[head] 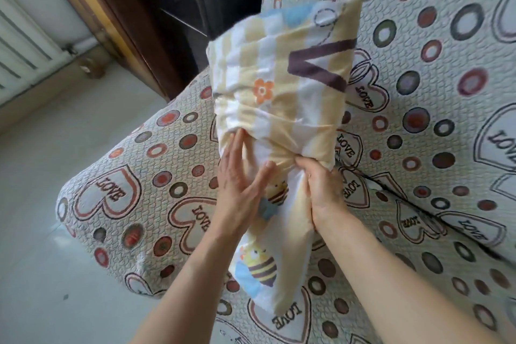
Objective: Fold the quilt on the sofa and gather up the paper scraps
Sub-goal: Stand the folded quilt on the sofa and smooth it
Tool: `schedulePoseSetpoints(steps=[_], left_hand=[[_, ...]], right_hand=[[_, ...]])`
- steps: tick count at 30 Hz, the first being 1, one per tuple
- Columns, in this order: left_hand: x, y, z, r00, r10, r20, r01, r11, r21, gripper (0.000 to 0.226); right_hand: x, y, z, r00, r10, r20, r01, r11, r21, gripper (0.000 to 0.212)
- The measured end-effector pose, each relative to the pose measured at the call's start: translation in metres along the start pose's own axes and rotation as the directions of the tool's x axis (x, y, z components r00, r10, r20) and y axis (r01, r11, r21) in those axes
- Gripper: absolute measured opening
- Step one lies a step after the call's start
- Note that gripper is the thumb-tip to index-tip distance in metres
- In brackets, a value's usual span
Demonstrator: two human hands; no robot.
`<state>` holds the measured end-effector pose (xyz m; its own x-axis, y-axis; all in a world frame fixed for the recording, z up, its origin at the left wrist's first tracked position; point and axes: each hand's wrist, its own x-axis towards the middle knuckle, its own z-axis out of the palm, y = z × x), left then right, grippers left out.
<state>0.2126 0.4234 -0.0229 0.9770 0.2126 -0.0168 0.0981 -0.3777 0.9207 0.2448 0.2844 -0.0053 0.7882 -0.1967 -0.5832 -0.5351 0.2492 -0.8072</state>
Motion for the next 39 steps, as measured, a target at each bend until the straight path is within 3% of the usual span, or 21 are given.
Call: schedulePoseSetpoints(steps=[3, 6, 8, 10, 11, 13, 14, 15, 17, 19, 20, 23, 25, 29, 32, 35, 39], left_hand=[[0.007, 0.007, 0.021, 0.991, 0.072, 0.109, -0.092, 0.977, 0.19, 0.078], [0.009, 0.011, 0.048, 0.976, 0.055, 0.212, -0.119, 0.946, 0.302, 0.084], [0.01, 0.007, 0.064, 0.97, 0.025, 0.24, -0.112, 0.929, 0.354, 0.085], [0.008, 0.002, 0.072, 0.969, 0.012, 0.246, -0.115, 0.906, 0.407, 0.084], [0.007, 0.0, 0.076, 0.965, 0.008, 0.26, -0.123, 0.895, 0.429, 0.081], [0.006, -0.003, 0.08, 0.957, 0.025, 0.288, -0.158, 0.88, 0.449, 0.069], [0.006, -0.003, 0.079, 0.959, 0.049, 0.28, -0.174, 0.882, 0.439, 0.062], [0.007, -0.006, 0.078, 0.964, 0.083, 0.252, -0.186, 0.891, 0.415, 0.057], [0.011, -0.009, 0.07, 0.981, 0.146, 0.126, -0.183, 0.911, 0.37, 0.052], [0.023, -0.019, 0.059, 0.994, 0.108, -0.004, -0.101, 0.94, 0.325, 0.065], [0.031, -0.025, 0.051, 1.0, 0.008, -0.021, -0.002, 0.964, 0.268, 0.081], [0.057, -0.034, 0.032, 0.968, -0.237, 0.081, 0.234, 0.971, 0.048, 0.114], [0.069, -0.036, 0.027, 0.957, -0.241, 0.165, 0.256, 0.963, -0.081, 0.101], [0.067, -0.03, 0.033, 0.931, -0.241, 0.273, 0.291, 0.944, -0.158, 0.07], [0.056, -0.014, 0.036, 0.947, -0.235, 0.221, 0.264, 0.958, -0.113, 0.047], [0.045, -0.003, 0.037, 0.942, -0.27, 0.2, 0.278, 0.96, -0.013, 0.076], [0.024, 0.008, 0.043, 0.919, -0.361, 0.157, 0.286, 0.886, 0.364, 0.107]], right_hand=[[0.006, -0.002, -0.023, 0.992, 0.122, 0.013, -0.123, 0.986, 0.108, 0.022], [0.012, 0.001, -0.044, 0.982, 0.189, 0.014, -0.189, 0.965, 0.18, 0.021], [0.015, 0.004, -0.056, 0.984, 0.169, -0.051, -0.163, 0.982, 0.101, 0.031], [0.014, 0.008, -0.06, 0.983, -0.021, -0.185, -0.007, 0.989, -0.146, 0.05], [0.012, 0.009, -0.061, 0.952, -0.213, -0.22, 0.138, 0.939, -0.314, 0.064], [0.013, 0.02, -0.065, 0.806, -0.578, -0.125, 0.393, 0.683, -0.616, 0.081], [0.013, 0.024, -0.066, 0.764, -0.643, -0.052, 0.417, 0.554, -0.721, 0.082], [0.015, 0.027, -0.066, 0.769, -0.639, -0.003, 0.384, 0.466, -0.797, 0.081], [0.02, 0.032, -0.069, 0.828, -0.559, 0.03, 0.306, 0.408, -0.86, 0.08], [0.024, 0.034, -0.07, 0.866, -0.5, 0.014, 0.288, 0.476, -0.831, 0.091], [0.026, 0.034, -0.07, 0.882, -0.471, 0.0, 0.296, 0.555, -0.778, 0.099], [0.036, 0.035, -0.067, 0.926, -0.378, 0.001, 0.302, 0.738, -0.604, 0.113], [0.04, 0.035, -0.063, 0.936, -0.351, 0.009, 0.308, 0.809, -0.501, 0.117], [0.039, 0.033, -0.056, 0.936, -0.35, 0.04, 0.339, 0.864, -0.373, 0.115], [0.04, 0.035, -0.059, 0.929, -0.371, -0.013, 0.343, 0.871, -0.351, 0.112], [0.038, 0.031, -0.074, 0.952, -0.306, -0.032, 0.274, 0.892, -0.359, 0.103], [0.031, 0.035, -0.098, 0.971, -0.234, -0.044, 0.211, 0.933, -0.293, 0.08]])
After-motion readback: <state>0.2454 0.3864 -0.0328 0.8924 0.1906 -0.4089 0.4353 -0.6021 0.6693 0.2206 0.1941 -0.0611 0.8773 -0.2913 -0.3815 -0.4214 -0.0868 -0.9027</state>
